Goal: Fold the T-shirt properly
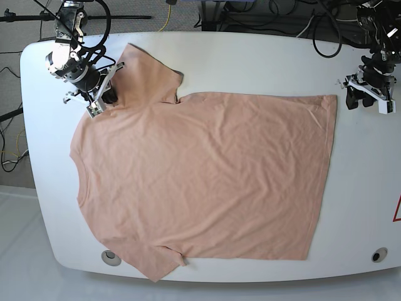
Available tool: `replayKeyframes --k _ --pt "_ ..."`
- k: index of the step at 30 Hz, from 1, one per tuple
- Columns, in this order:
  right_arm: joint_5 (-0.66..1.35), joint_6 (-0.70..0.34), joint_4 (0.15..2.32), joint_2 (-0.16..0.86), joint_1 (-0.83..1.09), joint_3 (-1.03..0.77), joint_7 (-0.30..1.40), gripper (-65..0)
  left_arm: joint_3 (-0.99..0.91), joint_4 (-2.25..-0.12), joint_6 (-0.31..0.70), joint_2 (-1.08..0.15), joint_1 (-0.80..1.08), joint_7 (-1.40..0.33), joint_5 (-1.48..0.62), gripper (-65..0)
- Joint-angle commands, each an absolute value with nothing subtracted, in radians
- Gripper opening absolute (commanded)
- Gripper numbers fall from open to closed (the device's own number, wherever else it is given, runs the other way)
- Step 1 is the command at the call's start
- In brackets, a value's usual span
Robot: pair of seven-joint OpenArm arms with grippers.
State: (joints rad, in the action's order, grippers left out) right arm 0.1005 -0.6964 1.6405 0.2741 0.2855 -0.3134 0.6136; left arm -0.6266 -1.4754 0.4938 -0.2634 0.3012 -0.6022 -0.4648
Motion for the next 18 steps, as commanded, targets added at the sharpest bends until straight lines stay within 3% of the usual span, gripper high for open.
replayKeyframes --k 1,18 --pt "0.091 -0.695 1.645 0.284 0.285 -0.318 0.629 -62.3 -0.618 -1.487 0.499 -0.277 0.281 -0.593 -0.477 -34.1" --pt "0.090 -0.698 1.643 0.284 0.285 -0.315 0.619 -63.3 -0.599 -1.489 0.492 -0.245 0.288 -0.614 -0.458 -34.5"
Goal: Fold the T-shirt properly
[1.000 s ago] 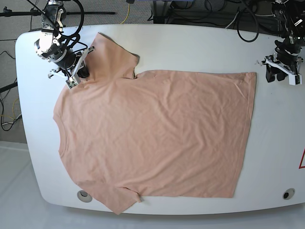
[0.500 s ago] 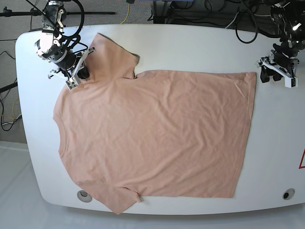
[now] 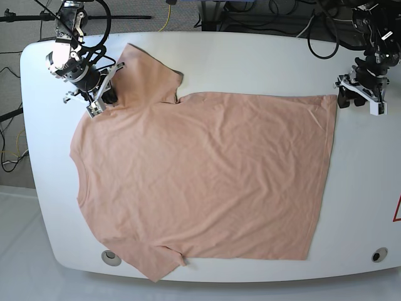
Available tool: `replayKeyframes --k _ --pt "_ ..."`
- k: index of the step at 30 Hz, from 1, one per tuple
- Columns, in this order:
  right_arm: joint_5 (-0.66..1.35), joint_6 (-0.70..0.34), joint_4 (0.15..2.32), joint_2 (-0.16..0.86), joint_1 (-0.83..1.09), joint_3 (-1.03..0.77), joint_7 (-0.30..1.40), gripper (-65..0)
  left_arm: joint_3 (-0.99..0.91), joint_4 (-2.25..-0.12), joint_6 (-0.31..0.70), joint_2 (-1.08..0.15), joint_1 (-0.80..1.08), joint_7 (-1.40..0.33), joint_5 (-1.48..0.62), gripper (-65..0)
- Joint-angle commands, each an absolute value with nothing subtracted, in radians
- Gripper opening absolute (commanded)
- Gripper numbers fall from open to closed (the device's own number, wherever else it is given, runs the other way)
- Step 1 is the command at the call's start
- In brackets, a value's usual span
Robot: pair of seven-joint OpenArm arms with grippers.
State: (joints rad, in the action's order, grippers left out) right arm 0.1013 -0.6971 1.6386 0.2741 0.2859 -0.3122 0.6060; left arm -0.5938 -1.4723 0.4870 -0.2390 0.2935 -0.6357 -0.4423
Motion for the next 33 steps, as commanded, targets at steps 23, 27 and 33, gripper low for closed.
replayKeyframes --k 23,27,33 --pt "0.101 -0.698 1.644 0.286 0.285 -0.318 0.610 -64.3 -0.569 -1.475 0.539 -0.213 0.285 -0.627 -0.496 -35.9" --pt "0.103 -0.698 1.643 0.286 0.285 -0.319 0.611 -64.1 -0.557 -1.472 0.557 -0.212 0.284 -0.628 -0.496 -37.0" --pt "0.105 -0.698 1.644 0.286 0.280 -0.317 0.604 -64.4 -0.549 -1.473 0.569 -0.213 0.287 -0.619 -0.502 -38.9"
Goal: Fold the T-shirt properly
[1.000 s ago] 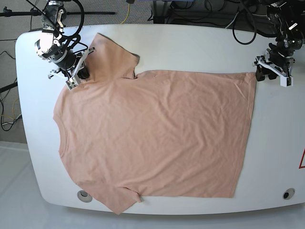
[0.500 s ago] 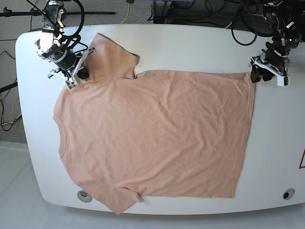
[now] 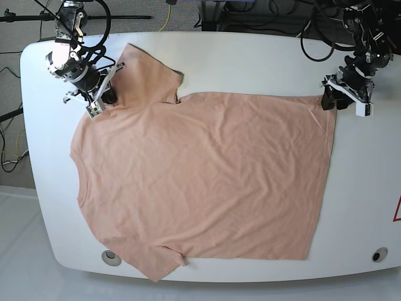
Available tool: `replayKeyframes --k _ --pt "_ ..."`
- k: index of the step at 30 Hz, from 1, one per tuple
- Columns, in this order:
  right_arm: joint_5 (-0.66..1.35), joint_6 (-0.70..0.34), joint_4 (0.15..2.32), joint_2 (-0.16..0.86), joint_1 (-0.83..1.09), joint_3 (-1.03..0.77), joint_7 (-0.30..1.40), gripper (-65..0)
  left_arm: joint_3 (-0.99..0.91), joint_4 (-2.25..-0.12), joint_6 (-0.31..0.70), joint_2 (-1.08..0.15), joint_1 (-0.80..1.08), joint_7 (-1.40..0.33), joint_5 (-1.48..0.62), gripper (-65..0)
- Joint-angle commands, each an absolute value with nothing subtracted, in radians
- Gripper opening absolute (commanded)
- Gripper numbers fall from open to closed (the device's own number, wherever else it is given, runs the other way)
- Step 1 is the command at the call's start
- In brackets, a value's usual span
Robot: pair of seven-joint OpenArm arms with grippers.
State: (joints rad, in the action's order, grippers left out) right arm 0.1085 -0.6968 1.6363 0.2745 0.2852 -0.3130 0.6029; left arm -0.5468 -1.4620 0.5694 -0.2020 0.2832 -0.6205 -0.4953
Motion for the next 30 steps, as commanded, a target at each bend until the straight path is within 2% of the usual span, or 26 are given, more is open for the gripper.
replayKeyframes --k 1,8,17,30 --pt "0.105 -0.698 1.644 0.285 0.281 -0.317 0.605 -64.4 -0.548 -1.473 0.570 -0.213 0.287 -0.619 -0.501 -38.1" --pt "0.103 -0.698 1.642 0.285 0.280 -0.317 0.605 -64.4 -0.544 -1.473 0.569 -0.213 0.284 -0.616 -0.500 -36.3" --pt "0.106 -0.698 1.644 0.286 0.279 -0.316 0.601 -65.0 -0.530 -1.471 0.541 -0.213 0.279 -0.639 -0.503 -64.2" --pt "0.110 -0.698 1.647 0.286 0.275 -0.319 0.598 -65.0 -0.532 -1.475 0.524 -0.214 0.272 -0.642 -0.500 -65.0"
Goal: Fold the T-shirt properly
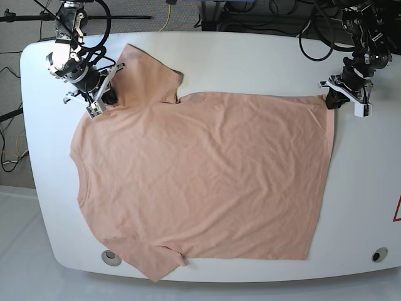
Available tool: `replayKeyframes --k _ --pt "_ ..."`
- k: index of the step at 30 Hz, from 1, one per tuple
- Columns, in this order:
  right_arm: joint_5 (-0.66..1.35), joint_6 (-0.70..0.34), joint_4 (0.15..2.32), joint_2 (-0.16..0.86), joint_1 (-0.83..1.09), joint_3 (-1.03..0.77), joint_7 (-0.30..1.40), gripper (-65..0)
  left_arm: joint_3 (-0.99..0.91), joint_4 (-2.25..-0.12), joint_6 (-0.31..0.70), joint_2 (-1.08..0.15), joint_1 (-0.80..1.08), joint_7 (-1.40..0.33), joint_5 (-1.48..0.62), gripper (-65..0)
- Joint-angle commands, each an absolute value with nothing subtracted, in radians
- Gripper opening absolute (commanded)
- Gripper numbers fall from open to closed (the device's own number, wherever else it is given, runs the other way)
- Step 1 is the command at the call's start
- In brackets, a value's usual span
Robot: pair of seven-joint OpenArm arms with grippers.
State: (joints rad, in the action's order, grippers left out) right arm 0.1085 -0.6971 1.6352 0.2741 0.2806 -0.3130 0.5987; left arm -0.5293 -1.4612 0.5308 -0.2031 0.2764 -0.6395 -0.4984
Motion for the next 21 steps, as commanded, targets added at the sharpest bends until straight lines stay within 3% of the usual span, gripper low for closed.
replayKeyframes --k 1,21 --pt "0.111 -0.698 1.647 0.286 0.274 -0.319 0.598 -65.0 -0.531 -1.476 0.519 -0.215 0.272 -0.643 -0.499 -65.0" --pt "0.110 -0.698 1.643 0.285 0.269 -0.321 0.598 -65.0 -0.534 -1.497 0.545 -0.216 0.288 -0.645 -0.503 -65.0"
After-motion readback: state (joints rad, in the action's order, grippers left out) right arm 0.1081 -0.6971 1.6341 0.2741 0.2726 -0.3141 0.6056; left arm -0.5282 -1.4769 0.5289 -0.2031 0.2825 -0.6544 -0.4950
